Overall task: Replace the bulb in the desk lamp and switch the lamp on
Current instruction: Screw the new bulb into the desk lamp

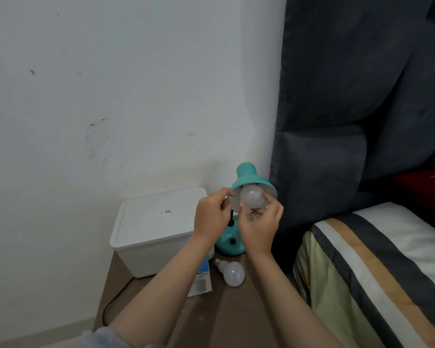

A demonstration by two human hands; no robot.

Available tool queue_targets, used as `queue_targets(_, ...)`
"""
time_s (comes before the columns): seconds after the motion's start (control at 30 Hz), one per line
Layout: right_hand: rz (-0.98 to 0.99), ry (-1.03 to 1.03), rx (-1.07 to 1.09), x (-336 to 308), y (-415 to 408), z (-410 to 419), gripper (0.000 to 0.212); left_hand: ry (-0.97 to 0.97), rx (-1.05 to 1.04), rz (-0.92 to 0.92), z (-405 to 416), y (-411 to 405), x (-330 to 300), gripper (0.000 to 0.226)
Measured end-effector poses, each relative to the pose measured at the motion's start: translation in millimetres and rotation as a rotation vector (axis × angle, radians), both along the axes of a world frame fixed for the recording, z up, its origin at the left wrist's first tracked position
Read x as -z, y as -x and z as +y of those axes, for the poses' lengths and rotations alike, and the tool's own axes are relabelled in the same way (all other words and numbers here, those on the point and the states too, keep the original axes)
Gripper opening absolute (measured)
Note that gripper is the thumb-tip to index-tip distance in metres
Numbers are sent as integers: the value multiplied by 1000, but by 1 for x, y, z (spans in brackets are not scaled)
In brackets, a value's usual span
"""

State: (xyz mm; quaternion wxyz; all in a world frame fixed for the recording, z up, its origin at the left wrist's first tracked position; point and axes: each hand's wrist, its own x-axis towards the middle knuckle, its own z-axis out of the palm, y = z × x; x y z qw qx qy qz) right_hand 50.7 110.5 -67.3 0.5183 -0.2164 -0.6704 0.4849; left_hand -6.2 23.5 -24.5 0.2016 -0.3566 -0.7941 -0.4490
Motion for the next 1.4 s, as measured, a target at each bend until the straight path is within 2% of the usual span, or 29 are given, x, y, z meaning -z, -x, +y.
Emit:
queue_targets(0.43,-25,36,11,1,-2,0,49,0,1,-4,0,-2,-1,21)
queue_targets(0.53,0,-52,74,3,0,0,51,6,12,-5,-1,-2,0,21)
queue_targets(0.73,33,-287,134,7,2,6,41,1,10,-11,0,-1,0,21)
queue_targets(1.03,54,-21,77,1,3,2,44,-6,9,-13,0,-1,1,22)
queue_targets(1.2,40,-1,6,6,4,0,58,-17,14,-13,0,0,1,21)
queue_targets(1.4,11,52,14,-1,1,0,51,-4,11,-11,0,0,3,21)
